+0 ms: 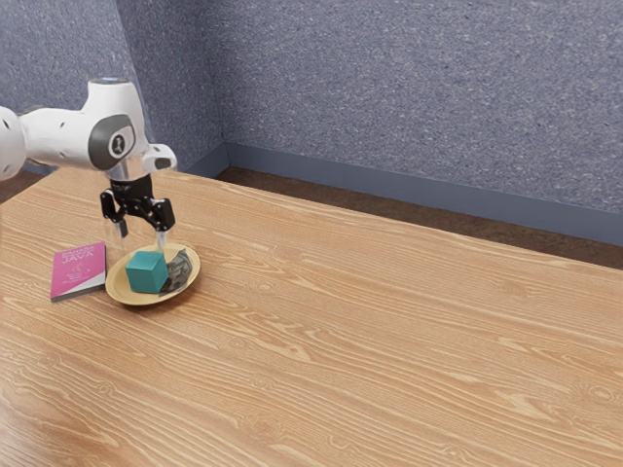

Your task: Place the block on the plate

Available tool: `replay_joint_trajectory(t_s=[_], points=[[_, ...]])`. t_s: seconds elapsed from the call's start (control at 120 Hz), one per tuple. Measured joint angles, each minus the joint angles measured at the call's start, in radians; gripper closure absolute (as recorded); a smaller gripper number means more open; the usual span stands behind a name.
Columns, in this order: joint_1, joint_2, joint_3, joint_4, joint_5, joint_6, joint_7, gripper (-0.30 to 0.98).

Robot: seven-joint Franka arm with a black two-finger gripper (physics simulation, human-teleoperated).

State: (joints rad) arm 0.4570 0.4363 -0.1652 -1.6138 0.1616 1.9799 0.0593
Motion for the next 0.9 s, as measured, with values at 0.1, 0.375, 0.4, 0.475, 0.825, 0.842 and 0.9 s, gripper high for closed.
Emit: replay_joint_trajectory(t_s=[0.1, 0.375, 0.4, 0.475, 0.825, 0.842, 0.9], points=[[-0.013, -0.038, -0.004, -0.016, 0.0, -0.005, 0.017, 0.01], [-0.046, -0.124, 0.007, -0.05, -0.029, -0.058, 0.077, 0.0], [-0.069, -0.13, 0.025, -0.049, -0.03, -0.064, 0.082, 0.0], [-0.132, -0.144, 0.066, -0.045, -0.033, -0.077, 0.094, 0.0], [-0.428, -0.254, 0.317, -0.049, -0.065, -0.132, 0.132, 0.0], [-0.438, -0.257, 0.323, -0.048, -0.067, -0.135, 0.134, 0.0], [-0.459, -0.278, 0.333, -0.045, -0.069, -0.148, 0.138, 0.0]])
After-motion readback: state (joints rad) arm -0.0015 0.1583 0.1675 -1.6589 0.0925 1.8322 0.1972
